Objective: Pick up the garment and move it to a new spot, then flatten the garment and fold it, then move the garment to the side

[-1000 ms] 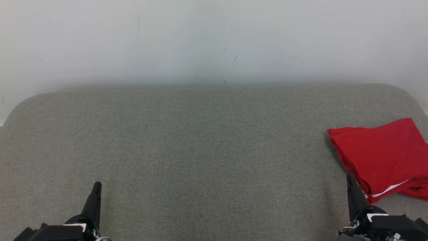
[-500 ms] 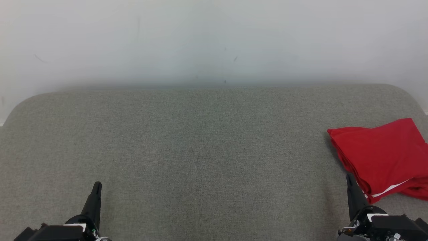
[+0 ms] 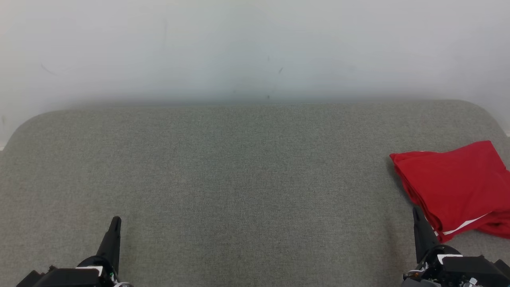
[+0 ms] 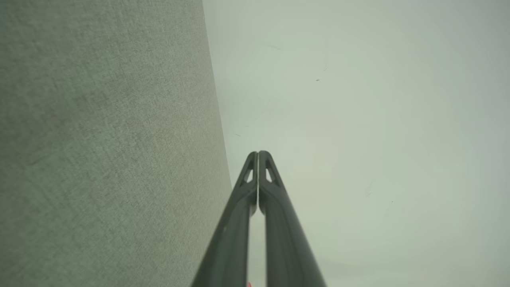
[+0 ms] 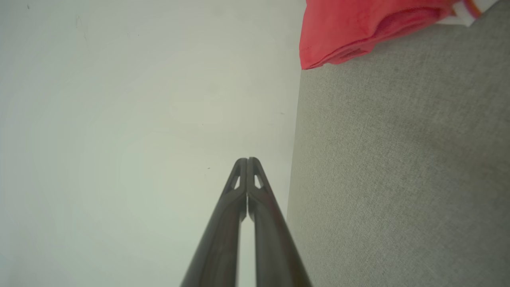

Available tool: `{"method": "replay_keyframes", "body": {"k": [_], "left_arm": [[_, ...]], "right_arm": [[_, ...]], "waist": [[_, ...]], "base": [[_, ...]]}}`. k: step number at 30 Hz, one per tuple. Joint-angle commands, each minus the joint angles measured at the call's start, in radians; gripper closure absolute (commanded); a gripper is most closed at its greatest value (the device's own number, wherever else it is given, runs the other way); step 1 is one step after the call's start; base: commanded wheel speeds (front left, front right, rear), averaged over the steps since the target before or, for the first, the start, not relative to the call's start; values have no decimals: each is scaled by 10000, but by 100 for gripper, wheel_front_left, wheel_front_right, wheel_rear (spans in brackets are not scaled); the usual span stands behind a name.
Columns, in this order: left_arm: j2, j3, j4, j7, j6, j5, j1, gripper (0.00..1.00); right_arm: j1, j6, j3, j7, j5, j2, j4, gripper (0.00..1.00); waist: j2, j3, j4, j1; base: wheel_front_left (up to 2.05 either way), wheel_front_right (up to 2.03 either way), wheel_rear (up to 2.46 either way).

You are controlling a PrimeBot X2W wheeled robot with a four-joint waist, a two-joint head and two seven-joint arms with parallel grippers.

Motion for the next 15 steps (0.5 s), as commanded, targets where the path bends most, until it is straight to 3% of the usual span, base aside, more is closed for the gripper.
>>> {"method": "replay_keyframes", "body": {"k": [1, 15], "left_arm": [[-15, 40, -9, 7, -25, -72, -47, 100], [-15, 40, -9, 6, -25, -73, -47, 100]], "right_arm": [[-95, 11, -4, 24, 39, -1, -11, 100], [-95, 11, -4, 24, 39, -1, -11, 100]], "waist": [[0, 0, 0, 0], [0, 0, 0, 0]], "base": [[0, 0, 0], [0, 0, 0]]}}
